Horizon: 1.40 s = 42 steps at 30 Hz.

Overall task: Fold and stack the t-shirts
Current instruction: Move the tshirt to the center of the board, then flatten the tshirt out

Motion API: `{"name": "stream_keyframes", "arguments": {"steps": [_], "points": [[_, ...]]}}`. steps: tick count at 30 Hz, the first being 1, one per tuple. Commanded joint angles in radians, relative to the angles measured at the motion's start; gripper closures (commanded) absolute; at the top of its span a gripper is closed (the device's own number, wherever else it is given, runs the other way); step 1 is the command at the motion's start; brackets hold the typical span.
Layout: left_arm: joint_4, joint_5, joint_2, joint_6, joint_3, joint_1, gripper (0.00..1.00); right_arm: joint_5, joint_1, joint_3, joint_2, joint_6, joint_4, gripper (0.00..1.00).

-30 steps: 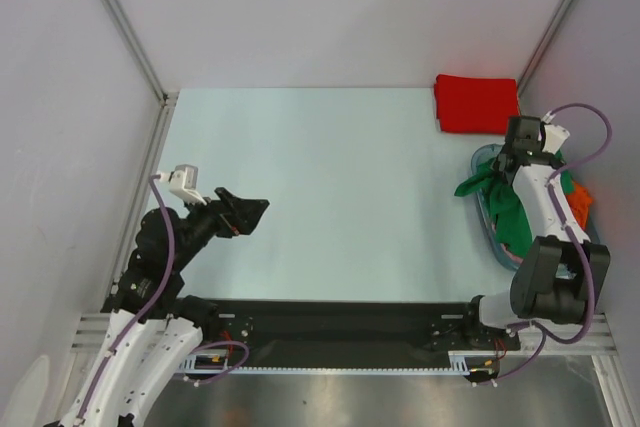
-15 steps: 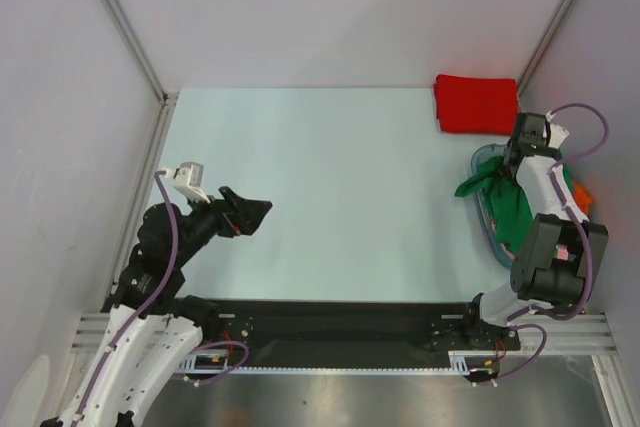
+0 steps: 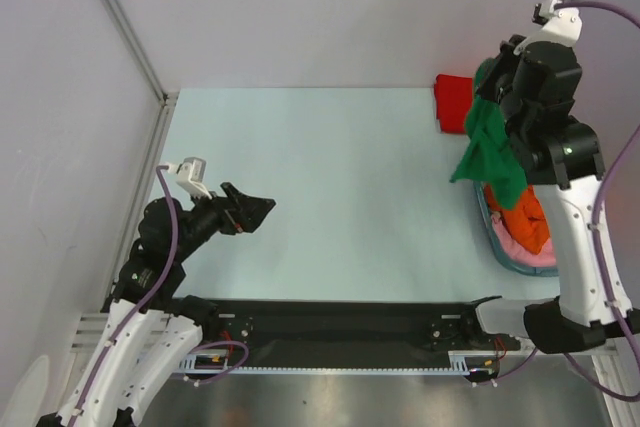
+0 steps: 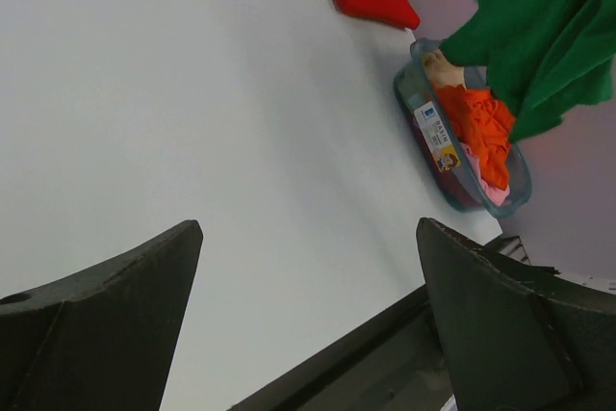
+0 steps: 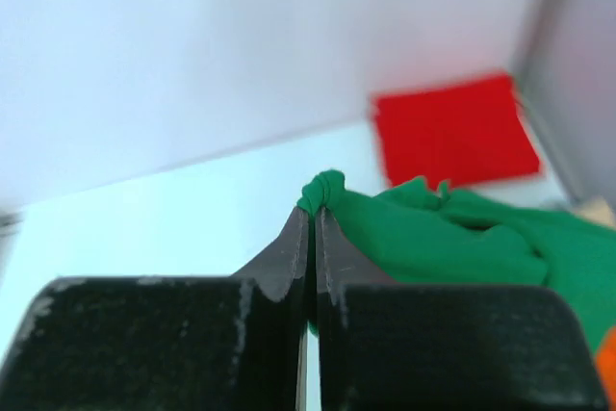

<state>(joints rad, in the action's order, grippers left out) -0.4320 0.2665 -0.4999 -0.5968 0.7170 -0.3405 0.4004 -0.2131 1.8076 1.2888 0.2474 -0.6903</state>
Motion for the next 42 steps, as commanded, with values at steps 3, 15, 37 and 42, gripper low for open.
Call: {"name": "stream_keyframes", "arguments": {"steps": [3, 15, 37, 42], "points": [[0.018, -0.013, -0.02, -0.012, 0.074, 0.009, 0.0, -0.099, -0.207, 0.257, -0.025, -0.054, -0.077, 1.0], [-0.142, -0.22, 0.038, 0.068, 0.245, 0.014, 0.0, -0.991, -0.417, 0.002, -0.029, 0.073, 0.067, 0.97], [-0.101, -0.133, -0.302, -0.101, -0.049, -0.015, 0.09, -0.927, -0.291, -1.068, -0.346, 0.193, 0.212, 0.02], [-0.047, -0.265, -0.429, -0.166, -0.074, -0.126, 0.13, -0.842, -0.494, -1.125, -0.186, 0.227, 0.357, 0.16]]}}
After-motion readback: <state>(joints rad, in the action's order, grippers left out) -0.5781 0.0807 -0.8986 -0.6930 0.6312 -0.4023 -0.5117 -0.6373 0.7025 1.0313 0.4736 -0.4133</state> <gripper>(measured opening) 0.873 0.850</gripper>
